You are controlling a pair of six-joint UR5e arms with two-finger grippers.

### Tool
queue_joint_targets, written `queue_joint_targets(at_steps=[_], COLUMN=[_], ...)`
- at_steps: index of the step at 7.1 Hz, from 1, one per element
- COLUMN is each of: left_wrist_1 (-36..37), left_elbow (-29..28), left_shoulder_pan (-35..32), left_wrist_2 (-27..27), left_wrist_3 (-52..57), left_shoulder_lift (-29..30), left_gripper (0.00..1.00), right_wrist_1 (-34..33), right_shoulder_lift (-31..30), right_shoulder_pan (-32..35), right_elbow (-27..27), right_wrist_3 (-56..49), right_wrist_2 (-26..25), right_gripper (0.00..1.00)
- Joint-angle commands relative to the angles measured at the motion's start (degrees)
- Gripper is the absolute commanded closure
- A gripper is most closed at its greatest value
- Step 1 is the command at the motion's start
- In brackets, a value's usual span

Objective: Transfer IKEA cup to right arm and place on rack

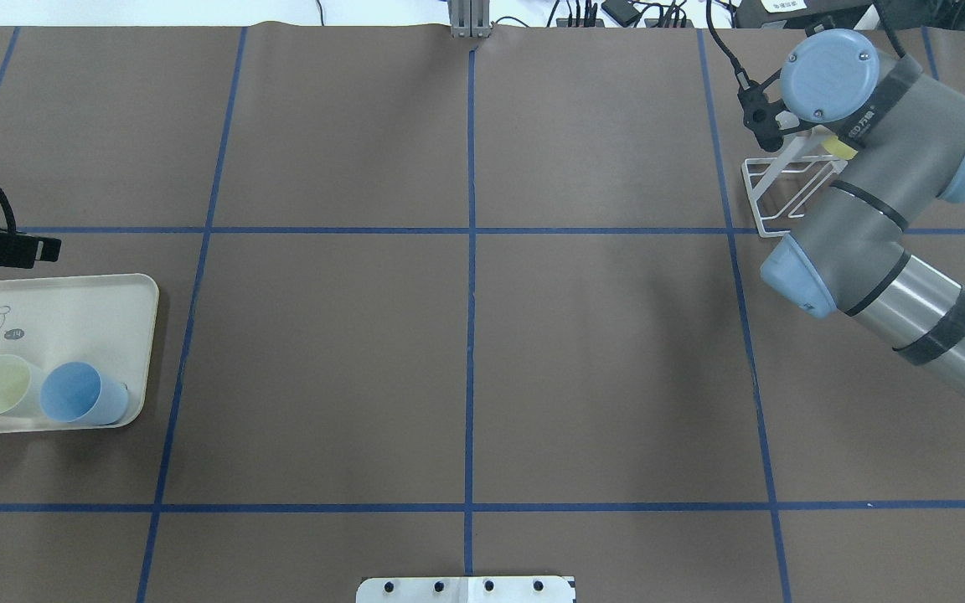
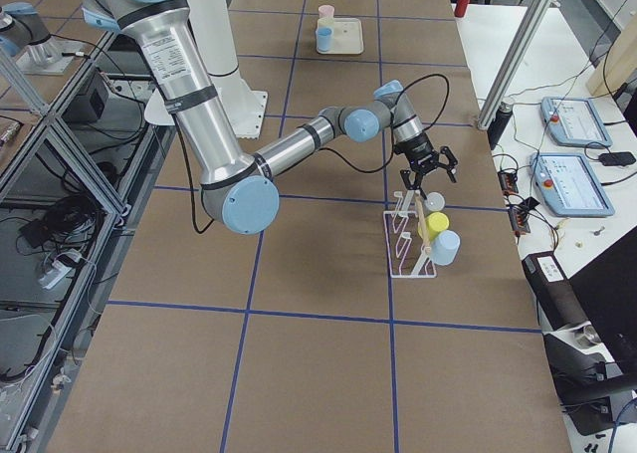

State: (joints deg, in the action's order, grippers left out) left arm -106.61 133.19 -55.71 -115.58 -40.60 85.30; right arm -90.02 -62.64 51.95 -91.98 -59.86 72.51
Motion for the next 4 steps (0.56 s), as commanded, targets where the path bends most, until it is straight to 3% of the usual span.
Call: queue_joint_targets(at_steps=[1, 4], left_wrist_1=[-0.09, -0.09], left_elbow=[-0.21, -1.78], left_shoulder_pan=[0.07, 0.42], left_wrist_2=[0.00, 0.52], left_wrist_3=[-0.27, -0.18], left_shoulder_lift=[0.04, -0.05], left_gripper=[0.00, 0.00], right_wrist_1=[-0.07, 0.02], right_shoulder_lift=[5.05, 5.87], right_shoulder_pan=[0.51, -0.96], right_elbow=[-1.26, -10.37], right_wrist_3=[4.89, 30.14], right_wrist_2=[7.16, 20.44], right_gripper=[0.01, 0.01])
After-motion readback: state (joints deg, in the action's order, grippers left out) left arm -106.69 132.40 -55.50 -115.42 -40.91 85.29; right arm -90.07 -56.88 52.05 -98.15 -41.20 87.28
